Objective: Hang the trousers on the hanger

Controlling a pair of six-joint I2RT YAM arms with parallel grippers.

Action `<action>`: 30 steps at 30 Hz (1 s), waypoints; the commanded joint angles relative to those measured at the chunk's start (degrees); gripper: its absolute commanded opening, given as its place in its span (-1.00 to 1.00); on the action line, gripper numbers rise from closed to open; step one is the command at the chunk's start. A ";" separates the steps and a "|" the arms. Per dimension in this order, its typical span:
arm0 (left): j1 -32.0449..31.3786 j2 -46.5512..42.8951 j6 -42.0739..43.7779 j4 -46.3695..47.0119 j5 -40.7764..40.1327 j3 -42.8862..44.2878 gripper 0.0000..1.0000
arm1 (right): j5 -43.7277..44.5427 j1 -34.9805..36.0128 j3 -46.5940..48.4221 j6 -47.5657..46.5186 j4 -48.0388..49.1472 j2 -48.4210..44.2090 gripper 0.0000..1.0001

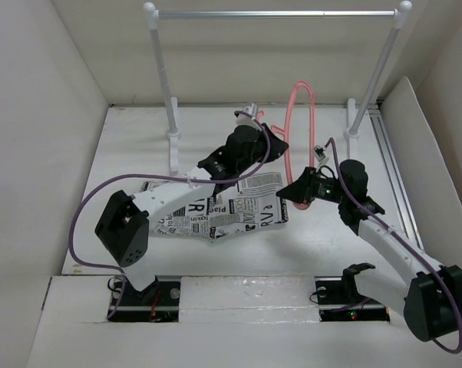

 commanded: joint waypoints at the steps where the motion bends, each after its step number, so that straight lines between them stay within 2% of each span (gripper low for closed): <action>1: -0.77 1.24 -0.22 1.38 -0.12 0.82 -0.74 | -1.30 0.47 -1.30 -2.98 -3.48 -3.75 -1.00; 4: -2.08 2.20 -1.01 2.34 -0.03 -0.68 -0.39 | -1.21 1.60 -3.40 -3.43 -5.42 -5.33 -1.00; 6: -2.79 2.82 -1.54 2.70 -0.90 -1.20 -0.39 | -1.12 2.22 -4.55 -2.29 -4.64 -6.04 -1.00; 9: -3.85 3.26 -1.89 2.18 -2.74 -0.86 -0.94 | -0.51 2.75 -5.70 -1.58 -5.24 -7.71 -1.00; 10: -3.85 3.26 -1.89 1.65 -3.36 -0.59 -1.00 | -0.25 2.75 -5.70 -1.93 -6.21 -8.32 -1.00; 12: -4.46 3.52 -1.72 0.42 -3.90 -0.07 -1.00 | -0.24 1.35 -5.35 -3.67 -9.79 -9.56 -1.00; 15: -4.46 3.44 -2.86 0.41 -3.90 -1.20 -1.00 | -0.51 0.21 -5.61 -6.83 -16.12 -10.70 -0.89; 16: -4.98 3.26 -3.64 0.50 -3.90 -1.99 -1.00 | -0.42 0.20 -5.78 -7.72 -17.80 -11.14 -0.77; 18: -4.99 3.09 -4.96 0.76 -3.81 -4.01 -1.00 | -0.42 -0.49 -6.66 -10.26 -22.01 -12.71 -0.66; 21: -6.66 3.08 -6.37 0.50 -4.34 -6.99 -1.00 | -0.59 -2.25 -8.24 -14.04 -26.85 -13.95 -0.31; 22: -7.36 3.09 -6.81 0.85 -3.90 -7.97 -1.00 | -1.20 -2.78 -8.94 -14.67 -27.13 -14.13 -0.36; 23: -7.36 3.17 -7.25 1.46 -3.38 -8.93 -1.00 | -1.99 -3.39 -9.56 -15.11 -27.05 -14.13 -0.64; 25: -8.06 3.79 -8.39 2.00 -2.49 -10.43 -1.00 | -2.53 -5.15 -10.27 -16.08 -26.96 -14.30 -1.00; 30: -9.82 3.79 -6.29 1.65 -3.19 -8.51 -1.00 | -2.36 -8.40 -10.36 -15.73 -23.28 -14.22 -1.00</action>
